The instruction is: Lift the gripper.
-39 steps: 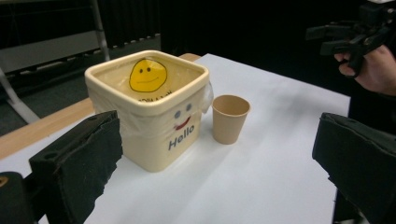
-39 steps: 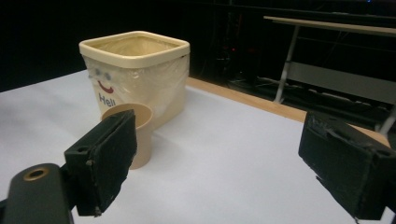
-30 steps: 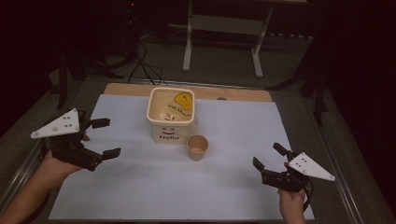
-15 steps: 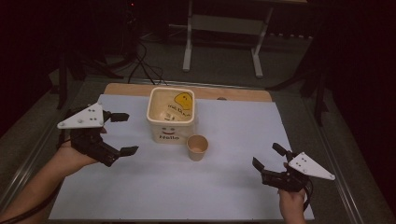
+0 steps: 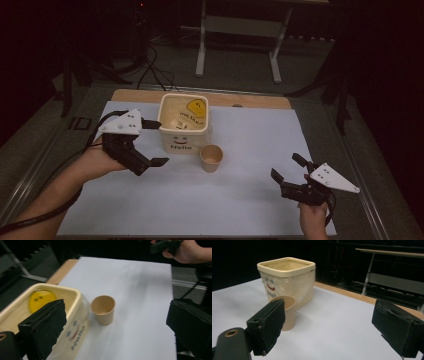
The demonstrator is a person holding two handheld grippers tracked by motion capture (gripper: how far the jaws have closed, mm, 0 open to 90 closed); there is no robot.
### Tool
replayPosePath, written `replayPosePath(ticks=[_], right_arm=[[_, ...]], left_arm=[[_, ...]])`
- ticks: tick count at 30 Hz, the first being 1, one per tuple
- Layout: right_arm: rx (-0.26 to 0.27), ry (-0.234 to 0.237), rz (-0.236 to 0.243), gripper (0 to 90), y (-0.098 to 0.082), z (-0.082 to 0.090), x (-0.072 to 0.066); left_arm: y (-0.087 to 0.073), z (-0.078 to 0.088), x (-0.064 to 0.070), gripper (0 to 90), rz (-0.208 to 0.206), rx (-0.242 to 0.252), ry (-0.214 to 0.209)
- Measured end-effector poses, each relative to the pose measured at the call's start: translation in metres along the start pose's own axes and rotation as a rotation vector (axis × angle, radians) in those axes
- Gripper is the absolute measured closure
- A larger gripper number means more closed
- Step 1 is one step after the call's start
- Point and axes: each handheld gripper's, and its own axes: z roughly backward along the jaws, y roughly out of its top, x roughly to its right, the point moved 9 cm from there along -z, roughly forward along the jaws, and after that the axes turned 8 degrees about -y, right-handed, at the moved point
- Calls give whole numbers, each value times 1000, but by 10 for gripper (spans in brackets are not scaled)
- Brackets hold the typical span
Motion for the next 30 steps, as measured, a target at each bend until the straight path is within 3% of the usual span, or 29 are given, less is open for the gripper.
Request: replayPosePath(ticks=[14, 25, 30], right_arm=[[1, 2, 4, 116, 0, 0, 0], [-3, 11, 8, 115, -1, -1, -1], [-5, 12, 7, 116, -1, -1, -1]], left_arm=[[5, -51, 1, 45, -60, -150, -98], [6, -79, 0, 50, -95, -231, -136], [3, -91, 1, 55, -122, -290, -146]])
